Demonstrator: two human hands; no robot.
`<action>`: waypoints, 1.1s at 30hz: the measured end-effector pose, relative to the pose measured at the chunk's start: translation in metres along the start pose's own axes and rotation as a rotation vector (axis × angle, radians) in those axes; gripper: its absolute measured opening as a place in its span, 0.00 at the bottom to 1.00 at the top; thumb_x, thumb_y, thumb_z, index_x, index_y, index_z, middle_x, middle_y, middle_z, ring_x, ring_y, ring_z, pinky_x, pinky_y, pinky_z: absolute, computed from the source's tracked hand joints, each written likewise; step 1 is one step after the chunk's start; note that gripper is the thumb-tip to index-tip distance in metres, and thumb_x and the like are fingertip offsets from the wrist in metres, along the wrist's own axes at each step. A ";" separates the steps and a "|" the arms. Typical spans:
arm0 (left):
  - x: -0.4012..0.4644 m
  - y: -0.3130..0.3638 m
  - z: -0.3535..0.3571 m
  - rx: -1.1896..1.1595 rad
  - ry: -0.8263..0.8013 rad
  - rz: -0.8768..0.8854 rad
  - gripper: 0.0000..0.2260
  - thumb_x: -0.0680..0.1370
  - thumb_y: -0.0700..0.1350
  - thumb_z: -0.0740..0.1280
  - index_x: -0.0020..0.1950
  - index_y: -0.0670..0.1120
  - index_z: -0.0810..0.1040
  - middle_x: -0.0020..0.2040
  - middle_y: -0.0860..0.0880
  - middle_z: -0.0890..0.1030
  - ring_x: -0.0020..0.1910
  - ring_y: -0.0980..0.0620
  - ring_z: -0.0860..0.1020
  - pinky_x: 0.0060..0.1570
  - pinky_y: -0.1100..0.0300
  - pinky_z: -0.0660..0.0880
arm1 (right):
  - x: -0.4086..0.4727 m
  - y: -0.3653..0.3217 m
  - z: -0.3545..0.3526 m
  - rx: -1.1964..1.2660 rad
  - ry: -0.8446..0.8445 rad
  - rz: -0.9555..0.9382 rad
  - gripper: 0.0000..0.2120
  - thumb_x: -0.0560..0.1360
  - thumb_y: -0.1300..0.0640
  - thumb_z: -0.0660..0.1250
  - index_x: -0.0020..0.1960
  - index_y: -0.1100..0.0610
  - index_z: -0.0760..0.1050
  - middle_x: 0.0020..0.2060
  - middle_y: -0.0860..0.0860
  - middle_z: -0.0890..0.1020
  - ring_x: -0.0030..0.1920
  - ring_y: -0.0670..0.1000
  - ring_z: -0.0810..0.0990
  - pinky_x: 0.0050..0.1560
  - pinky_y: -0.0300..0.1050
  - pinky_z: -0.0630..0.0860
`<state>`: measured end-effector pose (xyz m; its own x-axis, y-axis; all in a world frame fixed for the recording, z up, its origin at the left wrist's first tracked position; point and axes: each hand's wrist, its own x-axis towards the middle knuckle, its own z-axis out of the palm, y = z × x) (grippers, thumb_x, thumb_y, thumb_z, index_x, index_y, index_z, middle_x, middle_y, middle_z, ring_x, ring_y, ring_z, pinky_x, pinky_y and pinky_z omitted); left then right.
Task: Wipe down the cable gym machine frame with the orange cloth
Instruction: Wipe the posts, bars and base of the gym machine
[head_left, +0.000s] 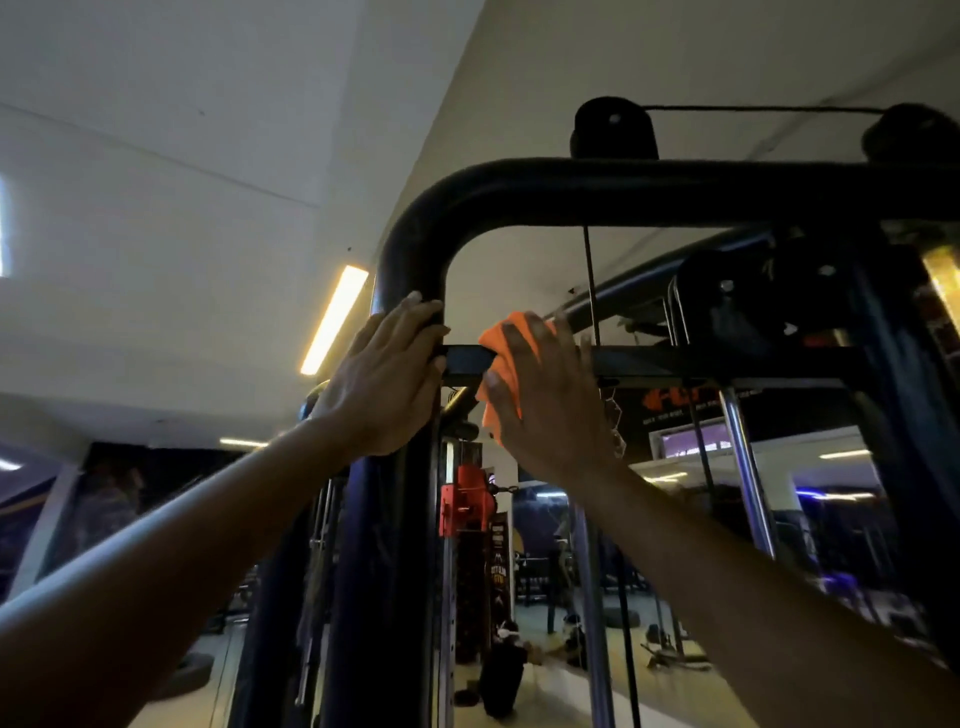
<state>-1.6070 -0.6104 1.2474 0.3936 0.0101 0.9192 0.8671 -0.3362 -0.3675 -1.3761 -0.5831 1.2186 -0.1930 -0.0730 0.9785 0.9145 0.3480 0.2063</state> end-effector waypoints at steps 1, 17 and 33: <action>-0.002 -0.002 0.004 -0.014 0.022 0.006 0.24 0.87 0.54 0.52 0.78 0.45 0.72 0.83 0.45 0.65 0.86 0.46 0.54 0.83 0.39 0.58 | 0.003 -0.011 0.007 -0.014 0.001 -0.015 0.29 0.89 0.40 0.50 0.87 0.50 0.57 0.86 0.54 0.57 0.88 0.60 0.46 0.85 0.68 0.45; -0.004 -0.011 0.024 -0.142 0.132 -0.001 0.26 0.88 0.59 0.48 0.81 0.49 0.70 0.87 0.48 0.57 0.87 0.52 0.43 0.85 0.42 0.46 | 0.006 -0.044 0.025 -0.026 0.080 -0.094 0.24 0.89 0.46 0.56 0.84 0.51 0.64 0.82 0.55 0.67 0.85 0.61 0.60 0.86 0.65 0.52; -0.010 0.001 0.015 -0.154 0.117 -0.098 0.27 0.88 0.56 0.56 0.86 0.50 0.60 0.88 0.51 0.47 0.84 0.56 0.35 0.82 0.51 0.38 | 0.009 -0.026 0.006 -0.088 0.037 -0.073 0.25 0.89 0.43 0.53 0.83 0.49 0.65 0.81 0.53 0.70 0.83 0.57 0.65 0.84 0.68 0.54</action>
<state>-1.6057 -0.5966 1.2360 0.2637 -0.0563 0.9630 0.8393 -0.4787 -0.2578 -1.4036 -0.5871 1.2217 -0.2482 -0.1306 0.9599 0.9264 0.2574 0.2746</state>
